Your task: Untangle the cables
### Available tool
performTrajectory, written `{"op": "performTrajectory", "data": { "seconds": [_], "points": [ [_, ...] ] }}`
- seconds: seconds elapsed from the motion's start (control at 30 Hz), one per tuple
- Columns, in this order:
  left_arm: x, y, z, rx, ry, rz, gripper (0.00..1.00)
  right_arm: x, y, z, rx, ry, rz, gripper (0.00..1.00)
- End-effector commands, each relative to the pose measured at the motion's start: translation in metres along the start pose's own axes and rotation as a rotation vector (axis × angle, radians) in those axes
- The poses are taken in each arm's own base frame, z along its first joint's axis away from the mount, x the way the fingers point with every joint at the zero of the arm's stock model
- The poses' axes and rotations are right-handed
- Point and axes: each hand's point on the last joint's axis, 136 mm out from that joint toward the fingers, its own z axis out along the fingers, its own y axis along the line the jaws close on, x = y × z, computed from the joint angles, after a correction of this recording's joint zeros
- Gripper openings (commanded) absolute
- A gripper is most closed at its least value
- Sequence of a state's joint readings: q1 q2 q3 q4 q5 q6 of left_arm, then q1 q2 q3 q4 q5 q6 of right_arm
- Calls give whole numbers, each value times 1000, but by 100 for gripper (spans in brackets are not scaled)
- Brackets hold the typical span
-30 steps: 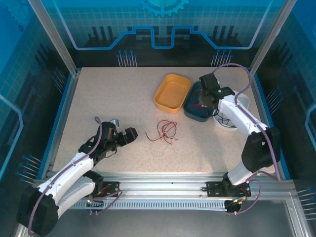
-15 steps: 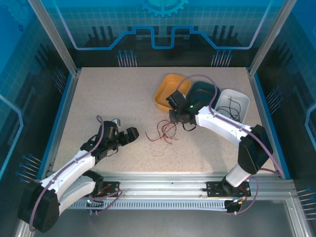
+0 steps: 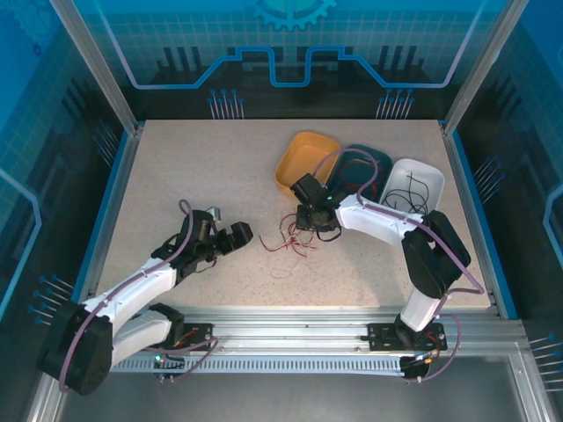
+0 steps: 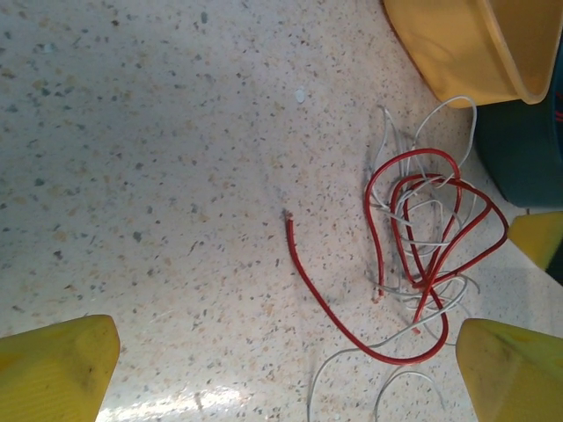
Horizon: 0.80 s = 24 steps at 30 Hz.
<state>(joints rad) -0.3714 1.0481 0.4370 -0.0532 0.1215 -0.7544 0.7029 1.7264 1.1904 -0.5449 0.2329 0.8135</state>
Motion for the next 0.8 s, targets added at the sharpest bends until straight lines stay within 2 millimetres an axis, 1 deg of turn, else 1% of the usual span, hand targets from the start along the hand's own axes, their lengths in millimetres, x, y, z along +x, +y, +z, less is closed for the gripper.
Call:
{"op": "performTrajectory", "data": {
  "seconds": [0.0,0.07,0.13,0.23,0.3,0.37,0.4,0.47,0.63,0.77],
  "points": [
    [-12,-25,0,63,-23,29,99,6,-2,13,-20,27,50,39],
    [-13,-28,4,60,-19,38,99,6,2,17,-61,31,64,39],
    [-13,-31,6,64,-13,41,99,6,2,21,-73,38,72,36],
    [-12,-35,10,65,-4,48,99,6,6,21,-89,42,62,22],
    [-10,-36,12,66,2,51,99,5,12,18,-112,39,43,14],
    [-9,-35,14,64,9,49,99,3,21,9,-139,29,10,6],
    [-8,-35,15,65,12,50,99,2,24,6,-144,27,-2,4],
    [-6,-36,17,73,21,51,99,0,36,-6,-164,14,-39,1],
    [-7,-42,16,99,22,83,93,-8,62,-38,-217,-32,-109,0],
    [-9,-47,16,111,23,113,85,-14,78,-60,-286,-58,-123,0]
  ]
}}
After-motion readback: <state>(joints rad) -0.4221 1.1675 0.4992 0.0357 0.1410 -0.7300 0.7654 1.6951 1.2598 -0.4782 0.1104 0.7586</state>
